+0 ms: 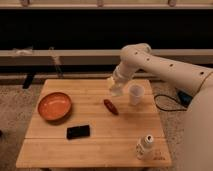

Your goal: Place the white sponge in the ceramic cup

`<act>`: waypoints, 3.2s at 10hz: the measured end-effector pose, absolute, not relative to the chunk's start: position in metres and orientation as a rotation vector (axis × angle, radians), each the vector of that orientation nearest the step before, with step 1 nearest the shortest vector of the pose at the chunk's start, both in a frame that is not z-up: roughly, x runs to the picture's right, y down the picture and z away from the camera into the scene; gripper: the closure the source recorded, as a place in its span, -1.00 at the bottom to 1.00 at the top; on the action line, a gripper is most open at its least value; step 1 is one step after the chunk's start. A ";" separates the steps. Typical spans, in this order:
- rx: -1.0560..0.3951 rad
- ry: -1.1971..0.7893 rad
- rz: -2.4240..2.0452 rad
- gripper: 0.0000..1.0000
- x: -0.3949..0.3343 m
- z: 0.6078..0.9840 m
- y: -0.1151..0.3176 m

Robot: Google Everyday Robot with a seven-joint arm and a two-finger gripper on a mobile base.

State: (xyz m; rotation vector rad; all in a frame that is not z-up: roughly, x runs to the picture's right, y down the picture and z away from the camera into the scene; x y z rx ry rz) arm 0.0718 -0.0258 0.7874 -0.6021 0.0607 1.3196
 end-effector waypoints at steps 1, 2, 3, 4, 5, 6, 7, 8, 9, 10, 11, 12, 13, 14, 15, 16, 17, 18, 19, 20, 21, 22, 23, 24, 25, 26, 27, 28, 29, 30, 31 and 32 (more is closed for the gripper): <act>-0.594 0.046 1.325 1.00 0.077 0.790 -0.033; -0.592 0.034 1.330 1.00 0.080 0.795 -0.038; -0.586 0.021 1.348 1.00 0.091 0.802 -0.045; -0.576 0.016 1.372 1.00 0.104 0.804 -0.047; -0.566 0.007 1.396 1.00 0.115 0.804 -0.048; -0.555 0.003 1.415 1.00 0.125 0.803 -0.049; -0.544 0.010 1.440 1.00 0.138 0.803 -0.047; -0.534 0.017 1.461 1.00 0.146 0.804 -0.046; -0.523 0.029 1.484 1.00 0.155 0.808 -0.043; -0.513 0.041 1.500 1.00 0.162 0.813 -0.042; -0.505 0.053 1.509 1.00 0.166 0.818 -0.041; -0.497 0.068 1.515 1.00 0.169 0.829 -0.040; -0.489 0.078 1.521 1.00 0.170 0.837 -0.041; -0.477 0.089 1.528 1.00 0.176 0.842 -0.042; -0.462 0.102 1.539 1.00 0.186 0.846 -0.043; -0.445 0.112 1.542 1.00 0.188 0.850 -0.044; -0.434 0.118 1.546 0.95 0.189 0.853 -0.045; -0.416 0.126 1.549 0.84 0.194 0.854 -0.045; -0.403 0.131 1.555 0.63 0.199 0.855 -0.045; -0.393 0.137 1.560 0.39 0.201 0.857 -0.044; -0.387 0.140 1.560 0.23 0.200 0.858 -0.044; -0.385 0.142 1.564 0.03 0.201 0.858 -0.043; -0.375 0.148 1.565 -0.18 0.206 0.858 -0.042; -0.374 0.151 1.566 -0.35 0.207 0.858 -0.040; -0.374 0.151 1.567 -0.54 0.207 0.858 -0.039; -0.375 0.153 1.566 -0.60 0.207 0.858 -0.038; -0.372 0.153 1.565 -0.60 0.207 0.858 -0.037; -0.371 0.153 1.563 -0.60 0.207 0.857 -0.037; -0.372 0.152 1.561 -0.60 0.205 0.857 -0.037; -0.368 0.148 1.556 -0.60 0.204 0.856 -0.037; -0.368 0.145 1.553 -0.60 0.203 0.855 -0.038; -0.368 0.140 1.551 -0.60 0.201 0.853 -0.038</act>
